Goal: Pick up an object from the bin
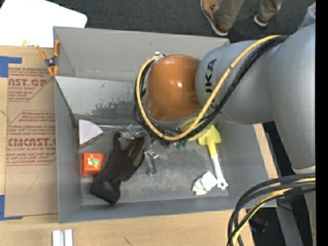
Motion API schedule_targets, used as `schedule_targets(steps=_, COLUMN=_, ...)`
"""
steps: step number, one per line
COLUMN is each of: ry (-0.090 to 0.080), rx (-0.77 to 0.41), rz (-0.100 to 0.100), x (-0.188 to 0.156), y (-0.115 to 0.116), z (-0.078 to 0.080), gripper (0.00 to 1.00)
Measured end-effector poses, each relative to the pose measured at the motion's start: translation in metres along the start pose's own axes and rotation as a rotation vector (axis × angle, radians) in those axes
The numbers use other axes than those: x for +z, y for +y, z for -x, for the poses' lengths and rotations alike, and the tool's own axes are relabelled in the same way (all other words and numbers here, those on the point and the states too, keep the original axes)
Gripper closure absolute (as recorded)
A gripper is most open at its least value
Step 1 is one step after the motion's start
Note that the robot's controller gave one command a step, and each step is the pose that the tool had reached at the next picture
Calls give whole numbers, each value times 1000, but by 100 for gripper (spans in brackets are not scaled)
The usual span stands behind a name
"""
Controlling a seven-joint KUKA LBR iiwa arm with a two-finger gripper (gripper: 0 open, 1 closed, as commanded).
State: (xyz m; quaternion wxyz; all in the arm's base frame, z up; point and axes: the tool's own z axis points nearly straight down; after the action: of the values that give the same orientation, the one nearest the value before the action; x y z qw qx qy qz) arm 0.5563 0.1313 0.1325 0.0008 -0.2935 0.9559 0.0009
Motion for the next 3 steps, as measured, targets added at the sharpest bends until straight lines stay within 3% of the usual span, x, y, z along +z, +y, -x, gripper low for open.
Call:
schedule_targets(steps=1, ry=-7, rx=-346, rz=0, x=64, y=18, z=3, gripper=0)
schedule_targets(steps=2, ry=-6, rx=-427, rz=1, x=61, y=11, z=12, gripper=100)
schedule_targets(steps=3, ry=-6, rx=-429, rz=1, x=61, y=11, z=12, gripper=100)
